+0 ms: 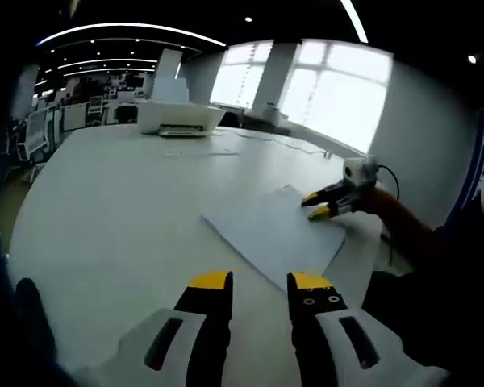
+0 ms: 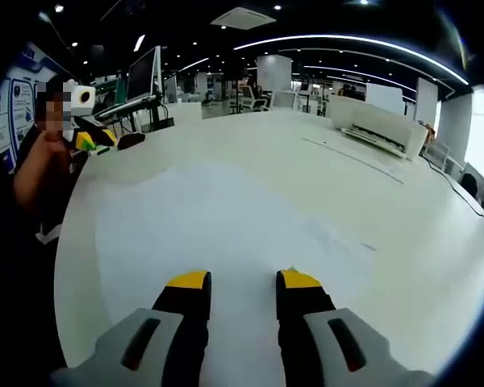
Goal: Organize the stack of printing papers by aligning and flattening the scattered papers on the table
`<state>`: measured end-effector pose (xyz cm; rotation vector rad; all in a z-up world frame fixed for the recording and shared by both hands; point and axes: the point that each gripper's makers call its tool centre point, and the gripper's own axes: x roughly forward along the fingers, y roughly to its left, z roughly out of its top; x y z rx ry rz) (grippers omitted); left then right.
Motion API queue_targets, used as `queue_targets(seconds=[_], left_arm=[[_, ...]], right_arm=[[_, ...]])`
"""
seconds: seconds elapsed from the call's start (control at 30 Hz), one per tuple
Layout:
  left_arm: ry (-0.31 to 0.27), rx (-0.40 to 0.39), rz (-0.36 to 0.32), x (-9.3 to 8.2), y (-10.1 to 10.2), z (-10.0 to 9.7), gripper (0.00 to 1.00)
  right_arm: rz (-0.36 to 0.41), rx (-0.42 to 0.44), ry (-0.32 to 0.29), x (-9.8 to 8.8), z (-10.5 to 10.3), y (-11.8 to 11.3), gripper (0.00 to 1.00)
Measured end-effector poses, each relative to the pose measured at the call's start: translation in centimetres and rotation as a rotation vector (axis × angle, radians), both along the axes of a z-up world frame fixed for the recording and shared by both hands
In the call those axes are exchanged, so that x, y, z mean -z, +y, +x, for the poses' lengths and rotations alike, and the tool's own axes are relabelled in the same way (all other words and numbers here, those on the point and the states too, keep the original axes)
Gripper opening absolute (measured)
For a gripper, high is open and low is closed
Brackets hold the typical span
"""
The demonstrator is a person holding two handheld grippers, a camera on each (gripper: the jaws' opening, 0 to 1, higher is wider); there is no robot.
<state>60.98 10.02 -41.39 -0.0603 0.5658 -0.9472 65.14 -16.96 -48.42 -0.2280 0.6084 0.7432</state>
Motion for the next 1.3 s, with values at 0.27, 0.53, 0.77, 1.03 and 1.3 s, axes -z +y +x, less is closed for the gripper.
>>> queue_targets(seconds=[0.27,0.53,0.77,1.03,1.3], left_arm=[[-0.014,-0.018,-0.005,-0.4,0.8,-0.6,0.34],[-0.027,-0.025,0.007,-0.7,1.5,-1.4,0.34],[-0.028,-0.047,0.008,-0.8,2.5,-1.4,0.35],[-0.047,-0.05,0.016,-1.5,2.9,-1.8,0.36],[-0.06,-0.039,0.008,-1.9,2.5,-2.3,0.36]], right_arm=[[-0.003,-0.002,0.003,0.0,0.0,0.0,0.28],[0.017,0.003,0.003,-1.4,-0.4,-0.7,0.28],[0.029,0.014,-0.017,-2.7,-1.1,-1.7,0.3],[0.057,0.02,-0.04,-4.5,-3.0,-3.1,0.31],[0.071,0.024,-0.065,-5.9,-4.4,-4.9,0.34]])
